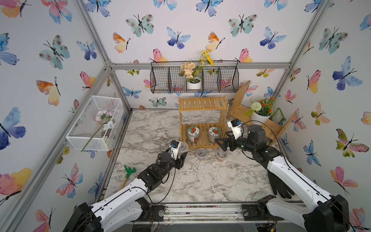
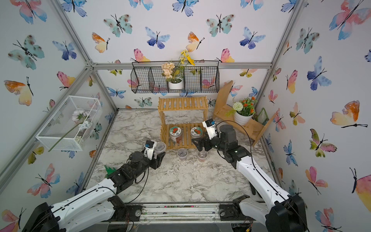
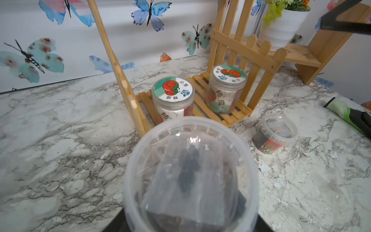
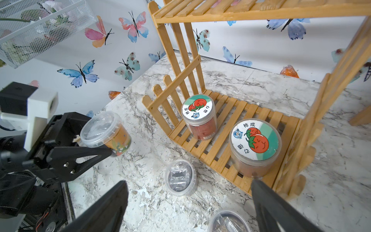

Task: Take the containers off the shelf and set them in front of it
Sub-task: Place the container at the center of the board.

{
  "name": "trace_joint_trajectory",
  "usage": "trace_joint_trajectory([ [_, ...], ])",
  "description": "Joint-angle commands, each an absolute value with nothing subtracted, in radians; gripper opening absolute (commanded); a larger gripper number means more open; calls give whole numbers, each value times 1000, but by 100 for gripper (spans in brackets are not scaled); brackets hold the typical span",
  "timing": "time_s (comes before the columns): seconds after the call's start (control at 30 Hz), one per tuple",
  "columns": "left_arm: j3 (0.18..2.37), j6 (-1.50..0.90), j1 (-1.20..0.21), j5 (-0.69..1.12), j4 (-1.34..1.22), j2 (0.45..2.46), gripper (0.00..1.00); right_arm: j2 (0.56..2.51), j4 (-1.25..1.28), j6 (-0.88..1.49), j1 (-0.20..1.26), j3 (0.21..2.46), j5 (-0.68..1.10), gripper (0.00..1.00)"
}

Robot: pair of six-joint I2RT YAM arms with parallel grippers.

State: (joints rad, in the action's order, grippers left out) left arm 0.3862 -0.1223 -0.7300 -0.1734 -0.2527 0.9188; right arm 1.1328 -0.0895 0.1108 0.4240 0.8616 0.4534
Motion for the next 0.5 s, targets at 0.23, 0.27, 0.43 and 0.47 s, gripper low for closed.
trace_joint_trajectory([
  [0.23, 226, -213, -747, -346, -573, 1009, 62, 1115, -121, 75, 417, 835, 485, 98],
  [0.27, 222, -216, -747, -353, -590, 1027, 62, 1115, -118, 76, 417, 832, 485, 98],
  [0.43, 208, -207, -747, -370, -666, 1118, 62, 1126, -112, 77, 417, 834, 485, 98],
  [0.47, 207, -208, -745, -373, -677, 1135, 62, 1129, -109, 77, 417, 836, 484, 98],
])
